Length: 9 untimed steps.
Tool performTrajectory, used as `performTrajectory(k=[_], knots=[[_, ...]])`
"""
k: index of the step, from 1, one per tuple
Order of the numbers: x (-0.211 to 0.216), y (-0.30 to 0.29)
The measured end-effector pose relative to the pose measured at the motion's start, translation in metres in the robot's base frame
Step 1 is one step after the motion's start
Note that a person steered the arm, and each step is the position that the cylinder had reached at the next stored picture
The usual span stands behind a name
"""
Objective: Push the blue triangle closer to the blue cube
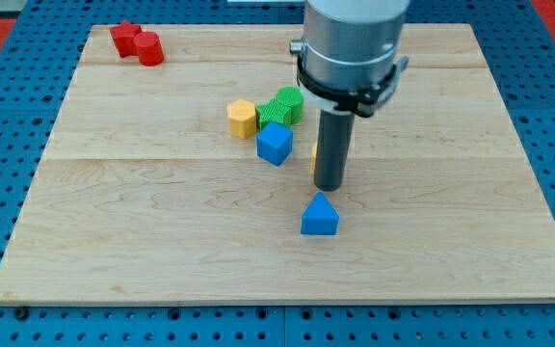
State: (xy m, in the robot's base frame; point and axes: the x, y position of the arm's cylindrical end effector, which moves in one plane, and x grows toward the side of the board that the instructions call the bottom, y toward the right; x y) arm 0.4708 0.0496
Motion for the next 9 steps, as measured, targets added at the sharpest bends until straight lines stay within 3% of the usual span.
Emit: performTrajectory(k=[2,3,6,7,8,9], knots=[[-0.043,-0.005],[-0.028,0.002],[0.102,0.035],[0.102,-0.02],[0.083,-0.025],[0.08,0.019]])
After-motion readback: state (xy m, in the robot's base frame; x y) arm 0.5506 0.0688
